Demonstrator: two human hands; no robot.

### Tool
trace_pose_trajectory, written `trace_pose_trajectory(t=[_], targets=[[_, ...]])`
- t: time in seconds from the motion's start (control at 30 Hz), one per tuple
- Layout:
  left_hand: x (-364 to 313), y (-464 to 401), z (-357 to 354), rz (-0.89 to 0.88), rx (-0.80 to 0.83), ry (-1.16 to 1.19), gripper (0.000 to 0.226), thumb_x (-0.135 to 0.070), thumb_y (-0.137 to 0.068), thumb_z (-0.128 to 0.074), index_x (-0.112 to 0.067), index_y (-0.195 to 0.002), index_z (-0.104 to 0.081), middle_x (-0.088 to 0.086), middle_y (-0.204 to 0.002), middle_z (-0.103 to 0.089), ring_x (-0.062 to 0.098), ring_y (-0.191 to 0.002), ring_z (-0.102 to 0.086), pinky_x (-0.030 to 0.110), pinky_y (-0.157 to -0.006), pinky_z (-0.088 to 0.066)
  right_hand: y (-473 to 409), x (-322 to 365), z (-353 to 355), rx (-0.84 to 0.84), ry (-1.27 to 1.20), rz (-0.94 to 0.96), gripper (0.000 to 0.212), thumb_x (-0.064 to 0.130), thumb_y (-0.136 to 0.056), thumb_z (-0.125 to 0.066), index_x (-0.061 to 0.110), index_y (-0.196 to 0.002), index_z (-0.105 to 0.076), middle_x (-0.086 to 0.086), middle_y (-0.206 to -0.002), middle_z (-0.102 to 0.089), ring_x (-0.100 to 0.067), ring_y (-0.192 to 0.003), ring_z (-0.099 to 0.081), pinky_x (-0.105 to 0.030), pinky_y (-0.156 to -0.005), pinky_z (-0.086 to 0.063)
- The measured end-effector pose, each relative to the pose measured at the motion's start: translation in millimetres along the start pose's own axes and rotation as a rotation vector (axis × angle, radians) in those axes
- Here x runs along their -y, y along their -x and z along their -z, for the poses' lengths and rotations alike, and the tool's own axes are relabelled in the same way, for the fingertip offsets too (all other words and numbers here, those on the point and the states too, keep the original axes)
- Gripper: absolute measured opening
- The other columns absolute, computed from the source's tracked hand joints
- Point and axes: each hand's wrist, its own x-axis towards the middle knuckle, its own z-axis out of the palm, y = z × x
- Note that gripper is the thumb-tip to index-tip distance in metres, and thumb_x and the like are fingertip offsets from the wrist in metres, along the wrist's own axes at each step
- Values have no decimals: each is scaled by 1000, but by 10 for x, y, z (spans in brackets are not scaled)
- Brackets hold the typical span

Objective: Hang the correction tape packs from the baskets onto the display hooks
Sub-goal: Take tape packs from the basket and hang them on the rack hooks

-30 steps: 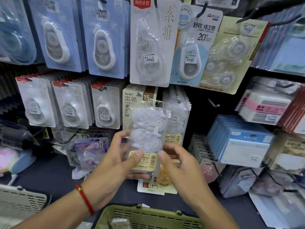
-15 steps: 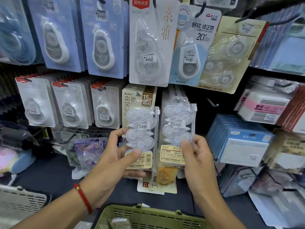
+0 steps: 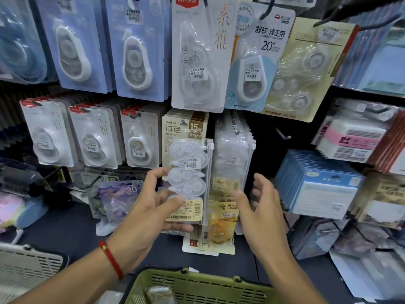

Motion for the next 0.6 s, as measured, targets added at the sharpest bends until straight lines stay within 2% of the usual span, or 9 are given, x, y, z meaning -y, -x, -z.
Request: trace_pose_trajectory(t=[0.1,0.2,0.3,0.4,0.43,0.5,0.53,0.6], targets=[[18,24,-55,25,40,21,44,-20,-85,-70,-49,-116,-60,12,-123,-75,35,-100,-76,50,-71,-65,32,36,-31,139,-86,71,26,36,-104,-63,36,-129,-65,19,-127,-68,4,-117,-62,-30,-102,-53],[45,55,-120,54,115,46,48,-14,-95,-74,-45,-129,-58,13,-129,-71,41,-103,-75,52,-75,-65,103,94,-101,290,-184,102,13,38,-105,-63,35,-112,-72,17,-110,-77,-4,-102,-72,-36,-88,-60],[67,67,-160,68,167,49,60,-10,-95,-72,-45,-140,-56,10,-131,-70,39,-111,-73,56,-81,-64,122,107,-131,248,-285,71,12,31,-107,-60,31,-112,-71,10,-108,-80,-10,-101,-75,-44,-90,-61],[86,74,-188,35,169,-79,69,-1,-96,-68,-44,-147,-53,6,-126,-69,33,-116,-70,55,-87,-63,81,105,-83,153,-358,1,17,34,-108,-57,32,-95,-68,-2,-98,-79,-21,-90,-77,-48,-79,-60],[94,76,-196,1,168,-181,68,3,-98,-65,-43,-147,-53,0,-126,-69,27,-118,-68,51,-91,-63,55,91,-55,107,-369,-20,19,36,-108,-56,28,-93,-66,-8,-95,-78,-30,-89,-76,-52,-77,-58],[87,78,-226,-86,170,-437,67,3,-102,-60,-47,-145,-51,-19,-127,-67,10,-123,-63,34,-98,-58,9,72,25,28,-371,-51,25,41,-107,-57,20,-95,-63,-19,-95,-73,-44,-91,-70,-57,-75,-57],[67,77,-252,-131,168,-544,67,2,-102,-58,-49,-144,-49,-26,-130,-64,2,-127,-58,24,-101,-54,-15,70,73,-2,-369,-63,29,45,-105,-58,17,-95,-61,-24,-96,-70,-47,-90,-68,-60,-76,-56],[44,46,-317,-223,161,-705,67,2,-102,-55,-47,-147,-47,-34,-140,-56,-8,-137,-47,13,-109,-43,-61,88,184,-59,-367,-70,33,49,-96,-57,16,-91,-59,-28,-92,-65,-40,-79,-64,-64,-75,-54]])
